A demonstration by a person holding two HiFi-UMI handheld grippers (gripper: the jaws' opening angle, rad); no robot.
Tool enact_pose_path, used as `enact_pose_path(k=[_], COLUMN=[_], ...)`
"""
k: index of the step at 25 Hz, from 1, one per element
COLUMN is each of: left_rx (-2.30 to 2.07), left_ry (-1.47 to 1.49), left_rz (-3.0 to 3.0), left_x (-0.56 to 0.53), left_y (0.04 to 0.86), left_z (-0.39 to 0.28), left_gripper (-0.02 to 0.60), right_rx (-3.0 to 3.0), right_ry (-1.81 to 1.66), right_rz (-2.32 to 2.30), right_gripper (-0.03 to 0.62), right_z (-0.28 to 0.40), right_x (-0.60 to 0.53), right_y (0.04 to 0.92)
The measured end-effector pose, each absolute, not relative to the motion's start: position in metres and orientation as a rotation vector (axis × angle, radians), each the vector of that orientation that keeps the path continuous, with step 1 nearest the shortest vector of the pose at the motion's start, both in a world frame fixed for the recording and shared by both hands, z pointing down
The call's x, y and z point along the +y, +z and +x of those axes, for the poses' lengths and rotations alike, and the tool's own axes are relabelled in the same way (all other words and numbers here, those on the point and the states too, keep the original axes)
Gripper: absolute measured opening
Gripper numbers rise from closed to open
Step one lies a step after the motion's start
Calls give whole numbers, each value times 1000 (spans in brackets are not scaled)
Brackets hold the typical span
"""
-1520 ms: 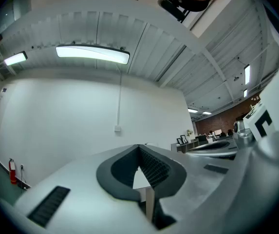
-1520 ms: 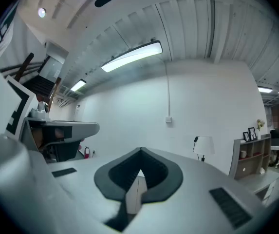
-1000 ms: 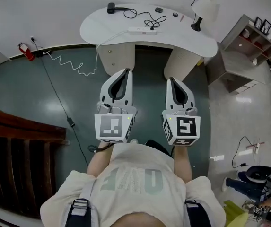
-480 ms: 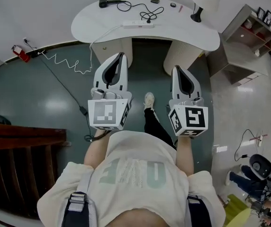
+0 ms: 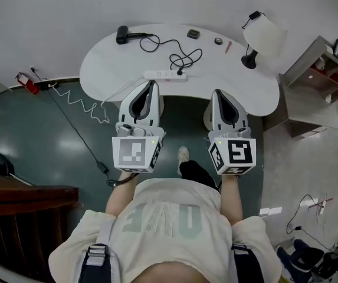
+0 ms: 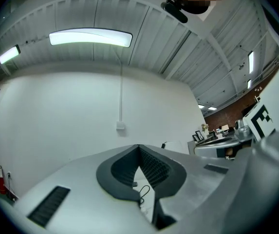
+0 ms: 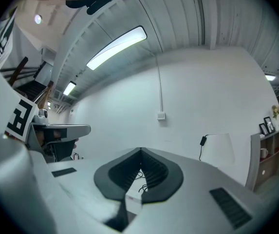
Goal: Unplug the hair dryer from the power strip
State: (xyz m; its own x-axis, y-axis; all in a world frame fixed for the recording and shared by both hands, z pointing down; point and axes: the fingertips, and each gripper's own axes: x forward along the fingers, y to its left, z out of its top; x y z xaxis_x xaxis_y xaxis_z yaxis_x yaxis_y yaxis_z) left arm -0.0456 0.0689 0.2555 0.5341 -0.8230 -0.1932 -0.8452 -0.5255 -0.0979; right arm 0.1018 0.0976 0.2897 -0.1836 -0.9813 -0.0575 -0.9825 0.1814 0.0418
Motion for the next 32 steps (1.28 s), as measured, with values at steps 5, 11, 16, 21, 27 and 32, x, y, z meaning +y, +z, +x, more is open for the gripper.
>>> enact_pose_path(k=[5, 11, 16, 21, 27, 32], left_rx=[1498, 1603, 1614, 1555, 1500, 1135], left_ry=[227, 155, 43, 99, 39, -170], left_rz=[-2596, -2566, -2565, -2607, -2667, -2870], left_x=[-19, -88, -115, -138, -169, -191], left_y=[242, 246, 262, 265, 277, 309], left_z=[-18, -10, -4, -1, -11, 4], left_gripper=[5, 5, 5, 5, 5, 68], right_rx=[2484, 2580, 2585, 2574, 2587, 2607], right_ry=[90, 43, -34, -43, -41, -63], right_rz=[-1914, -1845, -1796, -1799, -1813, -1800], right_gripper=[3, 3, 3, 3, 3, 4], right_z=[131, 138, 132, 119, 103, 95], right_x=[-3, -77, -105, -125, -147, -164], right_y=[279, 293, 303, 306, 308, 312])
